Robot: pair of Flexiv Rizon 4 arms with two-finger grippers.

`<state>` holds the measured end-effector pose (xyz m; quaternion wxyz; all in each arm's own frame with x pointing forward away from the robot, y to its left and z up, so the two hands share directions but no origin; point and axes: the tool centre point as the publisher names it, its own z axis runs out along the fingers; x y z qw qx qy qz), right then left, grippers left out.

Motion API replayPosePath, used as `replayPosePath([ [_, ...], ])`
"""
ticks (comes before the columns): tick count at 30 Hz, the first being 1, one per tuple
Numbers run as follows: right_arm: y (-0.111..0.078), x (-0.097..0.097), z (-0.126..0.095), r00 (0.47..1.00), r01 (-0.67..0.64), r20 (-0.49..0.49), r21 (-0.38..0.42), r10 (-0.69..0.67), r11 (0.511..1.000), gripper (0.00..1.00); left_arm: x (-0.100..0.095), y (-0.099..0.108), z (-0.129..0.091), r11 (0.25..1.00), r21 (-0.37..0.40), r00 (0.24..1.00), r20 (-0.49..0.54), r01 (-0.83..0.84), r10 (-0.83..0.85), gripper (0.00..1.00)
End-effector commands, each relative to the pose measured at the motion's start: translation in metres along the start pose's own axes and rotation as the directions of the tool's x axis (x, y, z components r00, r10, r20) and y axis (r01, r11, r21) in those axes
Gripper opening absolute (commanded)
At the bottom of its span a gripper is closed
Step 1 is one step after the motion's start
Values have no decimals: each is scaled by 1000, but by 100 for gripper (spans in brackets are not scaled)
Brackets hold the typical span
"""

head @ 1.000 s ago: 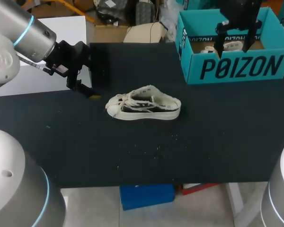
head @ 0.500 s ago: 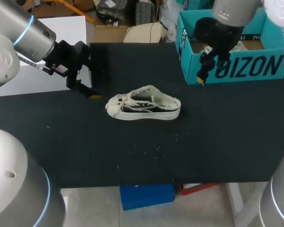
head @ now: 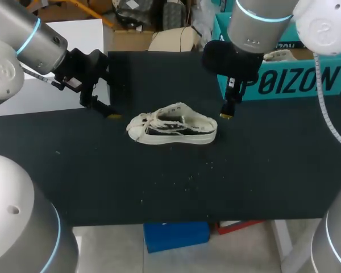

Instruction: Take the shoe out of the shoebox, open the shoe tongue, remove and reinsert the insole, then place the shoe into the shoebox

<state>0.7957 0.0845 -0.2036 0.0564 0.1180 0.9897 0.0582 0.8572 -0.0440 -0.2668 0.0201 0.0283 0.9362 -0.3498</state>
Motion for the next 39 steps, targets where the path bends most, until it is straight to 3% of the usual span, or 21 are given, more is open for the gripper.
replayPosePath([
  [1,16,-14,28,852,519,92,-268,-515,812,100,0,1,1,1000,2,1000,4,-2,2,100],
  [4,38,-23,38,795,583,104,-404,-598,705,100,0,1,1,1000,2,1000,4,-2,2,100],
  [5,42,-26,40,785,595,105,-403,-611,695,100,0,1,1,1000,2,1000,4,-2,2,100],
  [20,45,-30,41,783,597,96,-393,-614,700,100,0,1,1,1000,2,1000,4,-2,2,100],
  [27,41,-43,72,860,487,128,-490,-493,723,100,0,1,1,1000,2,1000,4,-2,2,100],
  [39,41,-46,117,904,375,89,-634,-418,677,100,0,1,1,1000,2,1000,4,-2,2,100],
])
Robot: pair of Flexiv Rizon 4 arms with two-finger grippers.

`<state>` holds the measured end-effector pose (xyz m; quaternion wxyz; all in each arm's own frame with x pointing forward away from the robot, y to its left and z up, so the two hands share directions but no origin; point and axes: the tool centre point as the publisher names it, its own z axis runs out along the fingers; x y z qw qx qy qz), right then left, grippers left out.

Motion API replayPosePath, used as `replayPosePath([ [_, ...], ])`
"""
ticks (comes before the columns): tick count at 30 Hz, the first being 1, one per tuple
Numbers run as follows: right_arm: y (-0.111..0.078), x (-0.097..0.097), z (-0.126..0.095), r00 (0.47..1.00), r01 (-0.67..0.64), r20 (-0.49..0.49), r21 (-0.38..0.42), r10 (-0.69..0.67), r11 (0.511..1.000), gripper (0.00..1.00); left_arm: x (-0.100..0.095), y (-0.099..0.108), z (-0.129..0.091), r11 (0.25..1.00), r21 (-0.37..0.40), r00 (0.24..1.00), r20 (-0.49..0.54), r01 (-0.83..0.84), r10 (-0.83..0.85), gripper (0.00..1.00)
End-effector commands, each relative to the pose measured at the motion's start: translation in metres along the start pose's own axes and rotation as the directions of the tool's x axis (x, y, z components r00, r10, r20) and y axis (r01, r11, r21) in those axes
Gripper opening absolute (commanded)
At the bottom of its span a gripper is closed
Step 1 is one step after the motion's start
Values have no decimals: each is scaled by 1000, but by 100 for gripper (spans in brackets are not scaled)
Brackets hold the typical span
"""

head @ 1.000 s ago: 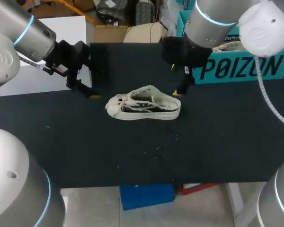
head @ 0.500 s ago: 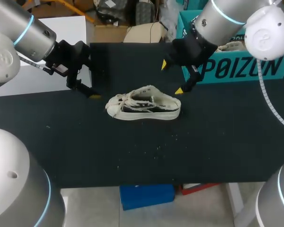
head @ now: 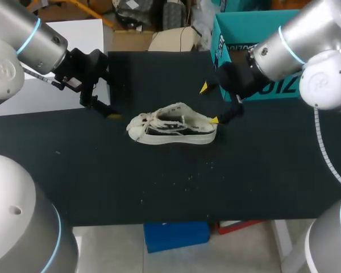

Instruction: Take the shoe out of the shoebox, open the shoe tongue, remove and reinsert the insole, then place the shoe into the shoebox

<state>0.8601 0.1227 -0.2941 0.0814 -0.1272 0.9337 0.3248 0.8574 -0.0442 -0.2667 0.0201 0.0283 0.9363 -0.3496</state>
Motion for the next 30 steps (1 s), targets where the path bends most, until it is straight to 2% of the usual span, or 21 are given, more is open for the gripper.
replayPosePath([
  [1,-11,1,16,1000,-18,-2,-126,18,992,100,1,1,1,1000,3,1000,4,-2,2,100],
  [8,-26,7,37,995,-98,-24,-175,95,980,100,1,1,1,1000,3,1000,4,-2,2,100],
  [14,-39,9,53,988,-152,-44,-186,146,971,100,1,1,1,1000,3,1000,4,-2,2,100],
  [30,-64,0,80,962,-270,-12,-204,274,941,100,1,1,1,1000,3,1000,4,-2,2,100],
])
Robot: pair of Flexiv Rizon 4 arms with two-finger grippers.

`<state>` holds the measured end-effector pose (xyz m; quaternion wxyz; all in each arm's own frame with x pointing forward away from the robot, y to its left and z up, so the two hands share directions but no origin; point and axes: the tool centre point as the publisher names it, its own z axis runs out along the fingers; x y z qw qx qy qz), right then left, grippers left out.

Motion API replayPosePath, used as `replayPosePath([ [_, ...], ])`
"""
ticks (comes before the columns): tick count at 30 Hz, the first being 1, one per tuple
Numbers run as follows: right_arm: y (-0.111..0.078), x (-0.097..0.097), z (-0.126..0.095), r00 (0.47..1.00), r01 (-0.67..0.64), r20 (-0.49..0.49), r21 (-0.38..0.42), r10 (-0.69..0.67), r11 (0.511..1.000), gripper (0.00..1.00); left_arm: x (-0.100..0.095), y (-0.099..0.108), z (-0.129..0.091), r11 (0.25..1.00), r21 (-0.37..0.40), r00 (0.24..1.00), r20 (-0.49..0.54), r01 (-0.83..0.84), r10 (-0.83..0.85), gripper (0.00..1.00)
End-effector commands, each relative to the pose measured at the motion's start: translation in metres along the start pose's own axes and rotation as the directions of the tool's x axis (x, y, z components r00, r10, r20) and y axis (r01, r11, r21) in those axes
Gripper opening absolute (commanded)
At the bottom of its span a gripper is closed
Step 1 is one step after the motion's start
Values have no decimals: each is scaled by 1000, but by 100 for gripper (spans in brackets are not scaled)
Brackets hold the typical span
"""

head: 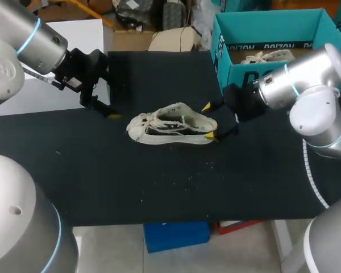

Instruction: Take the shoe out of the shoebox, open the shoe tongue, remove and reinsert the insole, then place the shoe into the shoebox

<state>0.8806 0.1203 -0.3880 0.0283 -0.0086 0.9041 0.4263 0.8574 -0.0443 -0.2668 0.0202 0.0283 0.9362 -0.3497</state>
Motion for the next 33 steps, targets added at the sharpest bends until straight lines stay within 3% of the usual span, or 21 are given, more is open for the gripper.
replayPosePath([
  [1,-3,-4,7,1000,-15,13,-3,15,1000,100,1,1,1,1000,2,1000,4,-2,2,100],
  [33,-28,-16,27,993,-58,99,-46,63,997,100,1,1,1,1000,2,1000,4,-2,2,100],
])
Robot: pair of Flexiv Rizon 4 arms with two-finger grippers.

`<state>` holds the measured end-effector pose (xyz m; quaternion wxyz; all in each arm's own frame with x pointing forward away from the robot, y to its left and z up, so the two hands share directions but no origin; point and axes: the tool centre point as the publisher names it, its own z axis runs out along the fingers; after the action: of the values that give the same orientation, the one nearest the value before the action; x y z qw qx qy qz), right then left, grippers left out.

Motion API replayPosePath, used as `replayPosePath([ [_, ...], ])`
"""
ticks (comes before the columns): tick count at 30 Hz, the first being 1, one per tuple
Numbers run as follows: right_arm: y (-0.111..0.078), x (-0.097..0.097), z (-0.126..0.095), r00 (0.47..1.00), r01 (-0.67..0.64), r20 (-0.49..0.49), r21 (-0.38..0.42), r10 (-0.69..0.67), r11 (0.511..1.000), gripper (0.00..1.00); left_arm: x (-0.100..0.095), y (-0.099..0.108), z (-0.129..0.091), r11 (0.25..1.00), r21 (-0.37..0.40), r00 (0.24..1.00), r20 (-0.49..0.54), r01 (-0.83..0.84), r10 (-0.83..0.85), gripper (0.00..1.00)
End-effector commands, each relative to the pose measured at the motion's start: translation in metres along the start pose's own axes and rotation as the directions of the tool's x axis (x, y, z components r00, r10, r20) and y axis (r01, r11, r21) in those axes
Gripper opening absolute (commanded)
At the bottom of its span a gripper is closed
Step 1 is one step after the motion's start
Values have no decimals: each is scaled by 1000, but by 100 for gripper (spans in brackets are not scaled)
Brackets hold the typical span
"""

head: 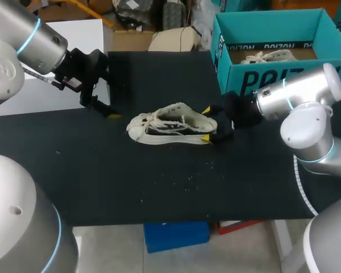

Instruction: Take the shoe out of the shoebox, open the shoe tongue, remove and reinsert the insole, then place the shoe into the shoebox

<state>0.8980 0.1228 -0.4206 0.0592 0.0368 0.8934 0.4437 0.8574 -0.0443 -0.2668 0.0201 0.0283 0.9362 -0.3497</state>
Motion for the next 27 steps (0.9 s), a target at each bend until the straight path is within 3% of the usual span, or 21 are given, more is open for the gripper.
replayPosePath([
  [1,-4,-1,4,1000,-5,5,-5,5,1000,100,1,1,1,1000,2,1000,4,-2,2,100],
  [19,-11,-2,13,1000,-27,6,-19,28,999,100,1,1,1,1000,2,1000,4,-2,2,100],
  [26,-10,-1,16,998,-34,-55,-45,31,998,100,1,1,1,1000,2,1000,4,-2,2,100],
  [27,-10,-1,16,998,-33,-59,-39,31,999,41,1,1,1,1000,2,1000,4,-2,2,100],
])
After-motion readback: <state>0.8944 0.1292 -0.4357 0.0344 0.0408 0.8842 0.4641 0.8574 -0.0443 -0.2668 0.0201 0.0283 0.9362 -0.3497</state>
